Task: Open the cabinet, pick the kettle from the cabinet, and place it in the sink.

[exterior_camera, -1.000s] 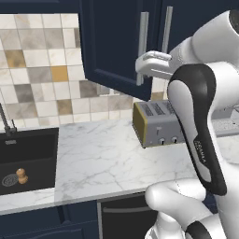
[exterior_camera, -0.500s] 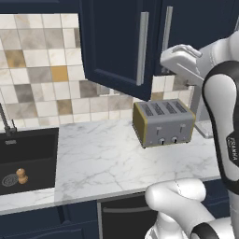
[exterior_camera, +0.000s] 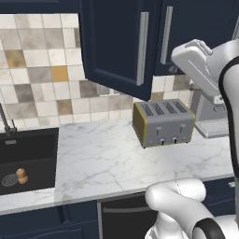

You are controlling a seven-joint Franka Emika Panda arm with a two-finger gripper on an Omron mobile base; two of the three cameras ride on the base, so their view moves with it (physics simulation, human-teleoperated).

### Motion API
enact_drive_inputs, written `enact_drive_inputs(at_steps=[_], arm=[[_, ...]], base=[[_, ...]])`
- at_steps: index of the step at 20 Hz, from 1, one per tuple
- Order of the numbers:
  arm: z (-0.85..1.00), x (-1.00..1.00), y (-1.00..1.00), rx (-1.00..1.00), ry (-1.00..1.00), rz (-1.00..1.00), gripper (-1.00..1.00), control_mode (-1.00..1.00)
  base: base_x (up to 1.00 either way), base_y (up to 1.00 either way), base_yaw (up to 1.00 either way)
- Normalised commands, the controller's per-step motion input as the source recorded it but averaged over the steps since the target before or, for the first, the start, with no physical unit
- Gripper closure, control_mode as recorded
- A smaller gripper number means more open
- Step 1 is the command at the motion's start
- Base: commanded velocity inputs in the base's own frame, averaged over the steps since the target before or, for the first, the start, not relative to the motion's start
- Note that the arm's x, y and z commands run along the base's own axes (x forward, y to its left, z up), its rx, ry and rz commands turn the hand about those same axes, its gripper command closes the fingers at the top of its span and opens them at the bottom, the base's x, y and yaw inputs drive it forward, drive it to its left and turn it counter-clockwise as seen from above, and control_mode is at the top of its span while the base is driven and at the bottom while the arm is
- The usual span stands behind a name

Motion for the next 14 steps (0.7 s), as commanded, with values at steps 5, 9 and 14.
enact_drive_inputs(at_steps=[5,9,14], arm=[[-0.03,0.22,-0.01,0.16,0.14,0.0,-1.0,-1.0],[0.0,0.24,-0.06,0.19,0.04,0.03,-1.0,-1.0],[0.0,0.24,-0.14,0.22,0.0,0.13,-1.0,-1.0]], base=[[0.0,0.0,0.0],[0.0,0.0,0.0],[0.0,0.0,0.0]])
